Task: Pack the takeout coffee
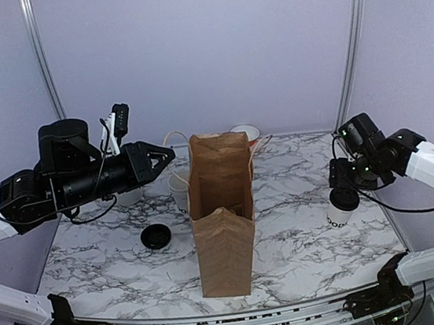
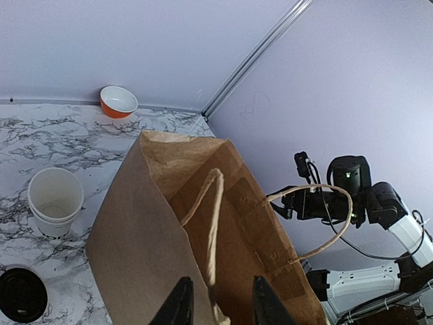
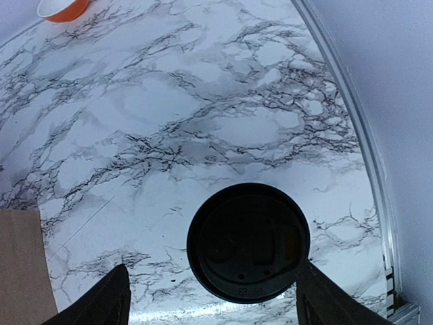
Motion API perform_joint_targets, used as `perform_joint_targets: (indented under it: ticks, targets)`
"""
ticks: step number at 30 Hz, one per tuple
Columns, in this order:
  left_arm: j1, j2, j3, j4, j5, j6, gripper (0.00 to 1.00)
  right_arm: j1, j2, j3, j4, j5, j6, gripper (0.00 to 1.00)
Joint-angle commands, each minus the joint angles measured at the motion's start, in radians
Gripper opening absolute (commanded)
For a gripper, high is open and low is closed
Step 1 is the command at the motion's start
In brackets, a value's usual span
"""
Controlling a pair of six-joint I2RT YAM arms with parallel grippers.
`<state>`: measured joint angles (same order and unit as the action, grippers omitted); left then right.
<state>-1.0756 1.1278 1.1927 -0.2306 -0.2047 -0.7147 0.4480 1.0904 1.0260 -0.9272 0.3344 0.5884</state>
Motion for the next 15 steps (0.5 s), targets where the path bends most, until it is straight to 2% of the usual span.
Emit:
perform_joint_targets:
  ticks: [1,6,15]
  targets:
    - [-0.004,-0.035,0.014,-0.021,-0.010,0.081,0.35,-0.037,-0.031,-0.025,0.019,-0.009,0.017,0.81]
    - [0.000,-0.042,0.022,-0.042,-0.028,0.124,0.46,-0.066,-0.038,-0.074,0.018,-0.018,0.024,0.85]
    - [0.041,-0.044,0.031,-0.059,0.005,0.157,0.51,-0.147,-0.038,-0.130,0.063,-0.073,-0.021,0.88]
